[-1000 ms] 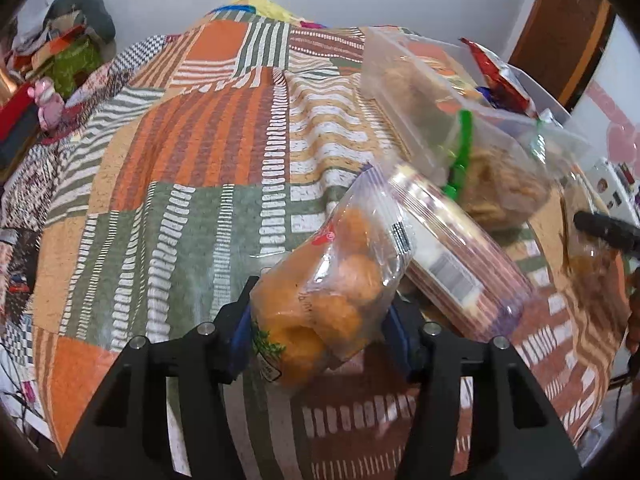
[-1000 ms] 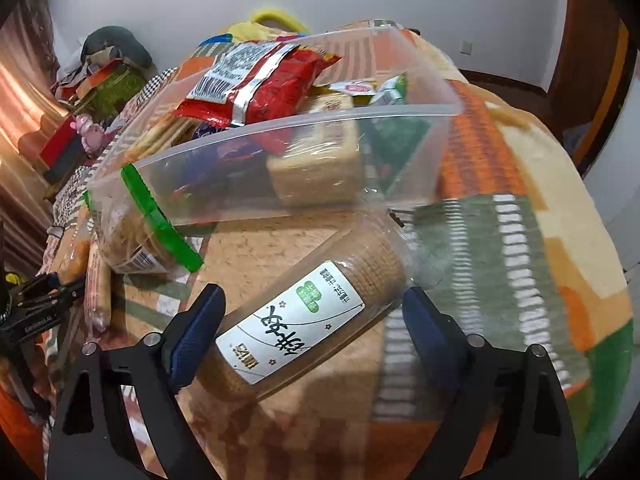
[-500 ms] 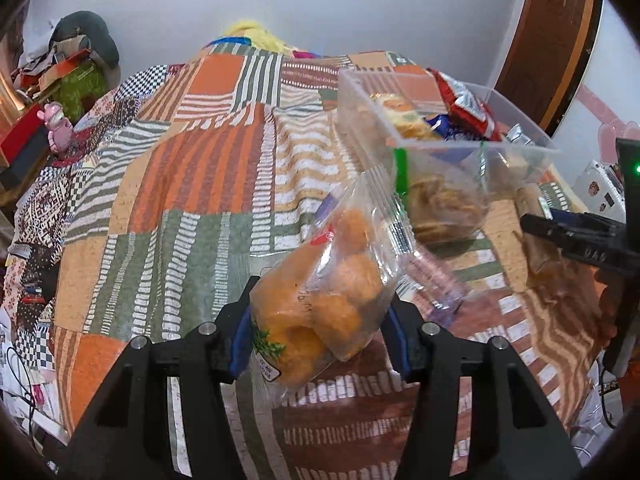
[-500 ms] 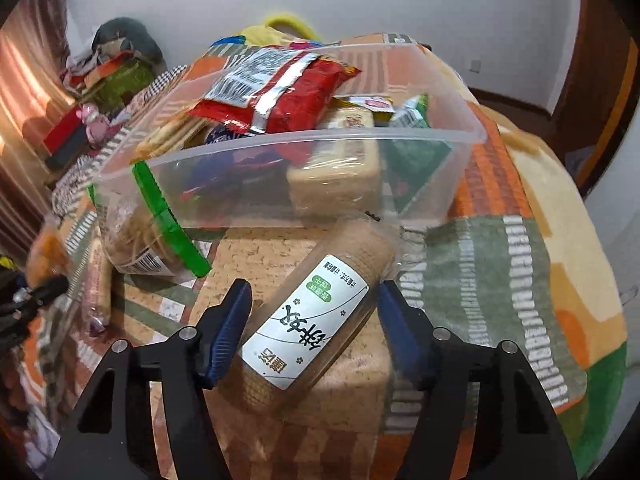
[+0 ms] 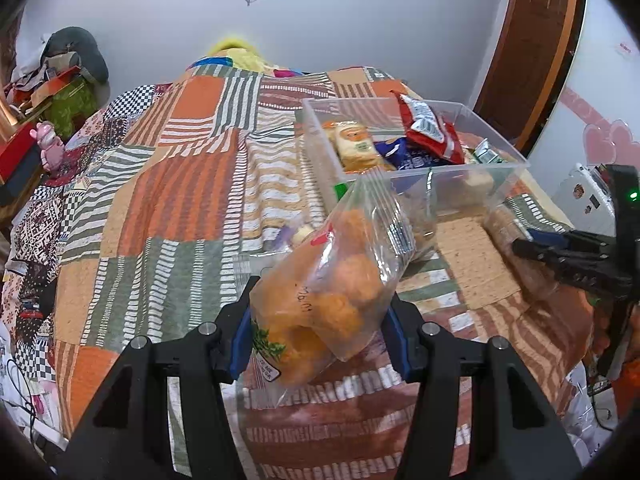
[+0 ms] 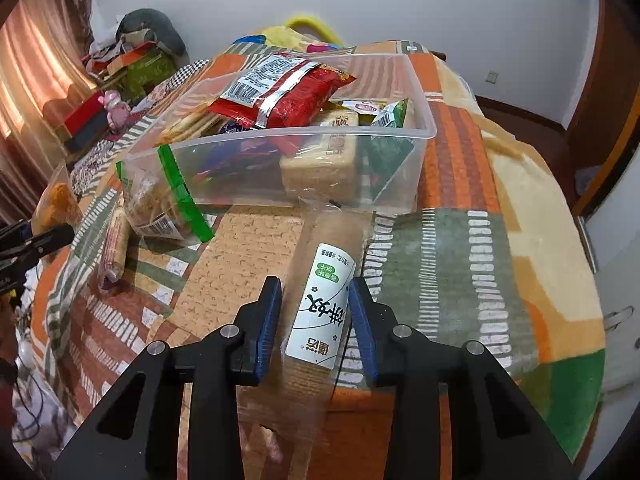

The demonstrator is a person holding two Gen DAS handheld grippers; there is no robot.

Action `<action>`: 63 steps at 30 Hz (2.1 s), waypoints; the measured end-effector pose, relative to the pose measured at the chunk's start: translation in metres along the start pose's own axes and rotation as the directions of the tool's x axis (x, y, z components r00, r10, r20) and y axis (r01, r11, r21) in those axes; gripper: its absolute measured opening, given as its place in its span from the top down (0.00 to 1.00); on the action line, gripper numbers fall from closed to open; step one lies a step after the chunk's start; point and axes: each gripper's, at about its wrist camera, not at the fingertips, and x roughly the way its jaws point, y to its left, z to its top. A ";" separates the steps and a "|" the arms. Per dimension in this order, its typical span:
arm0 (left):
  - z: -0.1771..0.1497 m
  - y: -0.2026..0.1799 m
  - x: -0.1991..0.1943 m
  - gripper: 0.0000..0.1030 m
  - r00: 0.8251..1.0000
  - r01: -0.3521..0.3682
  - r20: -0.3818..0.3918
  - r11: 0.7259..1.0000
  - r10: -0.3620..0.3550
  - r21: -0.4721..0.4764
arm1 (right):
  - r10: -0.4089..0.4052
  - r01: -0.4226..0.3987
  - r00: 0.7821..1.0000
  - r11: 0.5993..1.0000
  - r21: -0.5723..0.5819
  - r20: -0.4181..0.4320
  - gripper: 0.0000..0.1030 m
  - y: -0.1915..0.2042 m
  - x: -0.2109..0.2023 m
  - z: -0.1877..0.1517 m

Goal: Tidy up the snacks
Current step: 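Place the puff bag into the box with the left tool while the right tool drops the cracker roll in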

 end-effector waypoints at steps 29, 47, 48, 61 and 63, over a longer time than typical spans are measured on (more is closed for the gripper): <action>0.088 -0.062 0.000 0.47 0.990 0.058 0.124 0.997 -0.063 0.041 | -0.017 0.017 0.964 1.000 0.004 0.266 0.67 0.003 -0.061 0.044; 0.152 -0.073 0.101 0.47 0.998 0.059 0.008 0.998 -0.059 0.019 | -0.072 0.067 0.973 0.997 0.032 0.219 0.67 -0.013 0.006 0.104; 0.152 -0.074 0.105 0.47 0.999 0.051 0.006 0.998 -0.051 0.025 | -0.073 0.069 0.975 0.997 0.030 0.210 0.67 -0.014 0.009 0.105; 0.149 -0.079 0.107 0.31 0.999 0.042 0.003 0.999 -0.042 0.021 | -0.060 0.056 0.979 0.998 0.023 0.195 0.64 -0.018 0.003 0.099; 0.148 -0.079 0.099 0.30 0.999 0.053 0.009 0.998 -0.053 0.019 | -0.059 0.058 0.977 0.998 0.014 0.206 0.60 -0.015 -0.006 0.098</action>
